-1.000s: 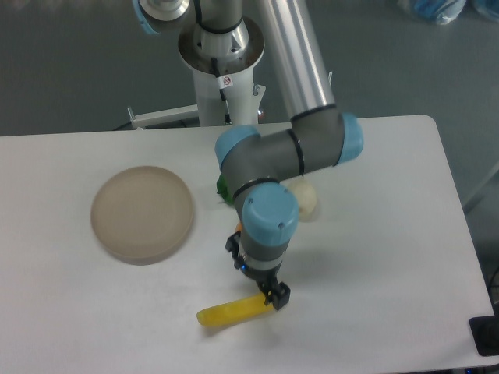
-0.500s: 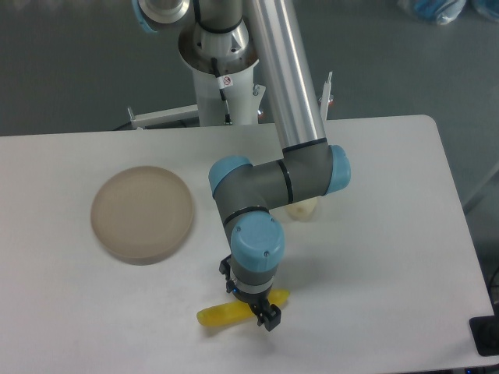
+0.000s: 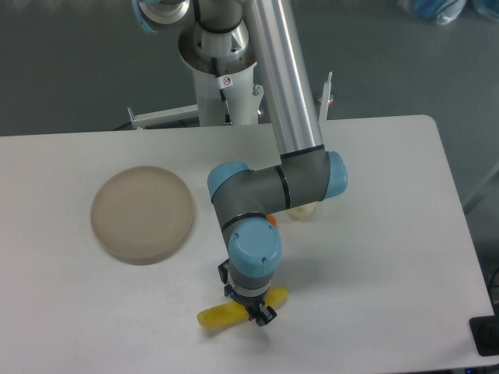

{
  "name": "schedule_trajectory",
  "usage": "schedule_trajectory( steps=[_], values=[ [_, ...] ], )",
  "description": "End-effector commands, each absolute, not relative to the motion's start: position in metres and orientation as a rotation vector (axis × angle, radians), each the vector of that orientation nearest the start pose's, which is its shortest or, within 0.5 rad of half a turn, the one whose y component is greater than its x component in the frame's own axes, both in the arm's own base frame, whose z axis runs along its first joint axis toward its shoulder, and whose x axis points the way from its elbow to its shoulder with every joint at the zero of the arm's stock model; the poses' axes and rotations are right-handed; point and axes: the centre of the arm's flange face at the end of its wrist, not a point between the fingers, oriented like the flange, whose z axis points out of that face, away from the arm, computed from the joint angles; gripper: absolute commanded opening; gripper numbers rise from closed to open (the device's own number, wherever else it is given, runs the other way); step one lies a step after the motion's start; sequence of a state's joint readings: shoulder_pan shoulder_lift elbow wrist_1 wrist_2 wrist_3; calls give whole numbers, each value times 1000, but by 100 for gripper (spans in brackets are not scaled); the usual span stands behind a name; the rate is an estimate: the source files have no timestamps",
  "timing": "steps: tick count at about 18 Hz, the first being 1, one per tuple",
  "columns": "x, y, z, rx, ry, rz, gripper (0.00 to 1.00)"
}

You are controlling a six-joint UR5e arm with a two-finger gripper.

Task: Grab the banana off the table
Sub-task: 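Close the gripper on the middle of the yellow banana, then lift the banana up and carry it back toward the pear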

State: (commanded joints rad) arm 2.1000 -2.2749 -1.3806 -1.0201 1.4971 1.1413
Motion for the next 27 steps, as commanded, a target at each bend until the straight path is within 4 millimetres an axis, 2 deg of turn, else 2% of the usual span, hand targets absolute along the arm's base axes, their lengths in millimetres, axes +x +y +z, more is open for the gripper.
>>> schedule_trajectory(
  steps=[2, 5, 7, 9, 11, 15, 17, 19, 23, 25, 27],
  values=[
    [-242, 688, 211, -2915, 926, -23, 0],
    [-247, 677, 253, -2911, 913, -9, 0],
    [-263, 658, 288, -2934, 868, -26, 0],
    [-275, 649, 304, -2929, 834, -10, 0],
    [-292, 638, 312, -2939, 798, 8, 0],
    [-345, 591, 353, -2972, 810, -46, 0],
    [-377, 566, 365, -2993, 846, -93, 0],
    [-395, 556, 359, -2997, 870, -90, 0],
    [-419, 571, 304, -2999, 862, -9, 0],
    [-425, 574, 296, -3013, 871, -4, 0],
    [-430, 572, 299, -3002, 881, 3, 0]
  ],
)
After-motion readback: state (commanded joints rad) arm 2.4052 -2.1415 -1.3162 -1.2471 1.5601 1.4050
